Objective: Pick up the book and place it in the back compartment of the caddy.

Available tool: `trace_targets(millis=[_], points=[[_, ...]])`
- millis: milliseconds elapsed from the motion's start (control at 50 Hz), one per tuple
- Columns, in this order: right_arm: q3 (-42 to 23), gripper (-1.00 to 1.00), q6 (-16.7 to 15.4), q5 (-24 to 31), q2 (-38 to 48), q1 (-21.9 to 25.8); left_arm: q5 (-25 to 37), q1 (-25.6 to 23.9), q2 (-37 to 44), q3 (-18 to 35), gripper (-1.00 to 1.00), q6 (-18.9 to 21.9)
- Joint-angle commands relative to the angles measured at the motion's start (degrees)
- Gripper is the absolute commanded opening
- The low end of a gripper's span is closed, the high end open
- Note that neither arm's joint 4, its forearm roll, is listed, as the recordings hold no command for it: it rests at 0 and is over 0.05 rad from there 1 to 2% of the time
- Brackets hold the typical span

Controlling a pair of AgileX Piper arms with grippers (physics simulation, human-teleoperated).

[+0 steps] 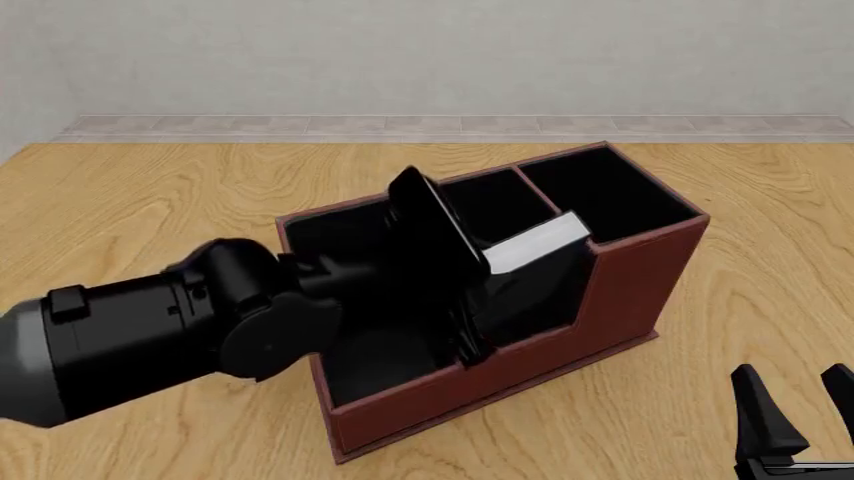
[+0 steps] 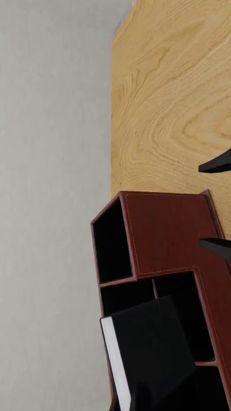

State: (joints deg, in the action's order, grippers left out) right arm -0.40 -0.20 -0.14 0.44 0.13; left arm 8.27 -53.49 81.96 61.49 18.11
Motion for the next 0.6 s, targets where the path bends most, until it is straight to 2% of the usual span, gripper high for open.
trace_targets(millis=[20, 160, 600], points=[[0.0, 1.0, -0.02, 0.0, 0.0, 0.01, -1.19, 1.65, 0.33, 1.89, -1.0, -0.12], [0.0, 1.0, 0.02, 0.0, 0.01, -0.01, -3.4, 1.51, 2.02, 0.07, -1.0, -0.29], [0.0, 1.0, 0.0, 0.0, -0.01, 0.01, -6.67, 2.47, 6.36, -0.18, -1.0, -0.75]])
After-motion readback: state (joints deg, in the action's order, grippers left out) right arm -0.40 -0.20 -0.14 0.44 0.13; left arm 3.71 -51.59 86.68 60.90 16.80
